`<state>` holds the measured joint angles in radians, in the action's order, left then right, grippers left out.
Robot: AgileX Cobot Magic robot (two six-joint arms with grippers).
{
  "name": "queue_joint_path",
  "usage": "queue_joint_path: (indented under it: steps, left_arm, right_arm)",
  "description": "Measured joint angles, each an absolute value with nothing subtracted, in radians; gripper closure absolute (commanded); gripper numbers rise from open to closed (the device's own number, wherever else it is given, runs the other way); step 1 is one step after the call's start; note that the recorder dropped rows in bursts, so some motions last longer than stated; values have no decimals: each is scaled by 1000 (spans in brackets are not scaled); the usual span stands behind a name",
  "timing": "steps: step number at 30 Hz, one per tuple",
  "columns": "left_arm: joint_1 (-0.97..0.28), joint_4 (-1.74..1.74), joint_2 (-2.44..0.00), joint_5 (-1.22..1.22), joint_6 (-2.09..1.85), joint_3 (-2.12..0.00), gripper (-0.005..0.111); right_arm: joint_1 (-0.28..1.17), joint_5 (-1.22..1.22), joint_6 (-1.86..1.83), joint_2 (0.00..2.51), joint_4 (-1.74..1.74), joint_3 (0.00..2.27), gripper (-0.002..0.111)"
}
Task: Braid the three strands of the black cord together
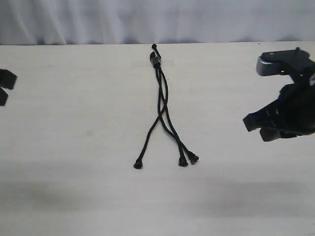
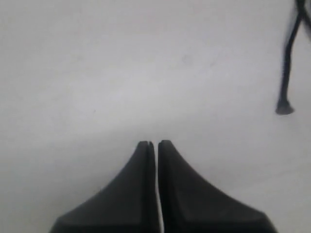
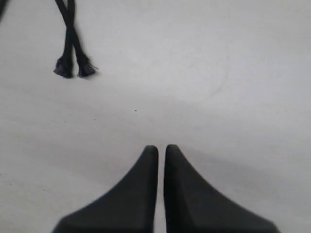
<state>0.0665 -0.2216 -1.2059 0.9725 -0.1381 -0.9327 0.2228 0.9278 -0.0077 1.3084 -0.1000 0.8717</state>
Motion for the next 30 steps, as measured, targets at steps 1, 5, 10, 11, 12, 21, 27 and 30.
queue_joint_path:
  steps: [1,5,10,11,12,21,27,30]
  left_arm:
    - [67,-222,-1146,964,-144,-932,104]
    - [67,-222,-912,865,-154,-878,104]
    - [67,-234,-643,718,-156,-686,104]
    - [67,-244,-600,693,-156,-636,104]
    - [67,-248,-562,670,-156,-588,104]
    - [67,-262,-418,631,-156,-446,104]
    - [67,-262,-418,631,-156,-446,104]
    - [67,-262,-416,631,-156,-446,104]
  right_arm:
    - [223,915,-8,1259,-100,846,104]
    - [223,819,-6,1011,-100,746,104]
    - [223,626,-6,687,-100,589,104]
    - [223,580,-6,624,-100,556,104]
    - [223,530,-6,565,-100,521,104]
    - [223,316,0,216,-180,325,104]
    - [223,300,0,78,-189,316,104]
    - [223,299,0,31,-189,316,104]
